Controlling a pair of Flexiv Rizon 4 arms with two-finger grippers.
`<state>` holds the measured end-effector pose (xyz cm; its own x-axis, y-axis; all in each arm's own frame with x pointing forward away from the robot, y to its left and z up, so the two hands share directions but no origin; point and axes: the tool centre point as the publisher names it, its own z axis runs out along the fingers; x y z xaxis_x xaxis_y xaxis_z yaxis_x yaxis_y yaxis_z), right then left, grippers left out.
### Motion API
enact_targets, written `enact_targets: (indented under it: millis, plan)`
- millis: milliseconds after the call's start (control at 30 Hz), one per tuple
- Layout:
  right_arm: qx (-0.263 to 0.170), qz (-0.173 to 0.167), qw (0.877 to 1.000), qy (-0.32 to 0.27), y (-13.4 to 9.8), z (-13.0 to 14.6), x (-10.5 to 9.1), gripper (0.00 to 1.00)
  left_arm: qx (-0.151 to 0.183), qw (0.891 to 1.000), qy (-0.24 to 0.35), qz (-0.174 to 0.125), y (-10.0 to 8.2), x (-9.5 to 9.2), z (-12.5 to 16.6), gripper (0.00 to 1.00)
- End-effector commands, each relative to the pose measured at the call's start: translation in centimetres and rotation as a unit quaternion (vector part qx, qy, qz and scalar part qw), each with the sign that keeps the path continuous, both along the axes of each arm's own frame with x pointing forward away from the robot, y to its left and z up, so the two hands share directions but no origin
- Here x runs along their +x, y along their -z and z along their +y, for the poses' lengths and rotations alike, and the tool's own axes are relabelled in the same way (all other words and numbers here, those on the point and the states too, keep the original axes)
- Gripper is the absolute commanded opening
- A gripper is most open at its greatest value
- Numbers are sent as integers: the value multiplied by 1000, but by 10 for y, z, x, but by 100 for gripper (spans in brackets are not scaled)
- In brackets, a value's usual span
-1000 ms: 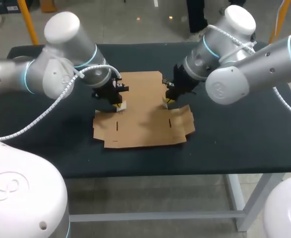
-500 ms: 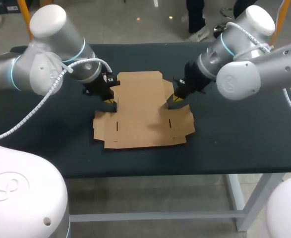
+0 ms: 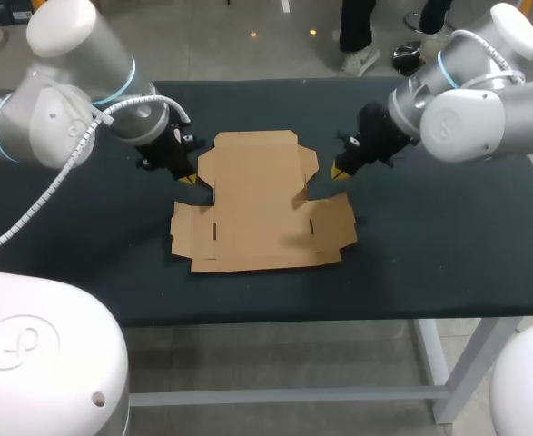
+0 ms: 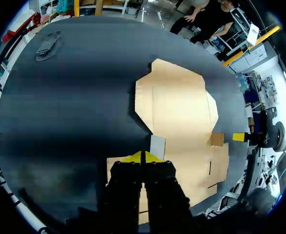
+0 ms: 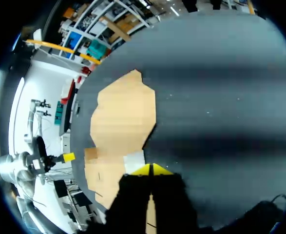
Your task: Assemble the packaging by folding the flat box into shape, placing the metal phone stand inside, and closing the box properly
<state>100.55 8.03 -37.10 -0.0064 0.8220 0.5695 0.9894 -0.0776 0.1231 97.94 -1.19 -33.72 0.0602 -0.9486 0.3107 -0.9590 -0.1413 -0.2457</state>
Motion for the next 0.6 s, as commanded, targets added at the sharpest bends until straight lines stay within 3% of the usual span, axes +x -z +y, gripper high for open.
enact_targets:
  millis: [33, 600]
  plan:
    - [6, 7, 1000, -8, -14, -10, -7, 0, 3, 1000, -6, -1, -16, -16, 6, 0]
    - [-1, -13, 1000, -1, -56, -39, -69, 0, -16, 999, -41, -4, -44, -87, 18, 0]
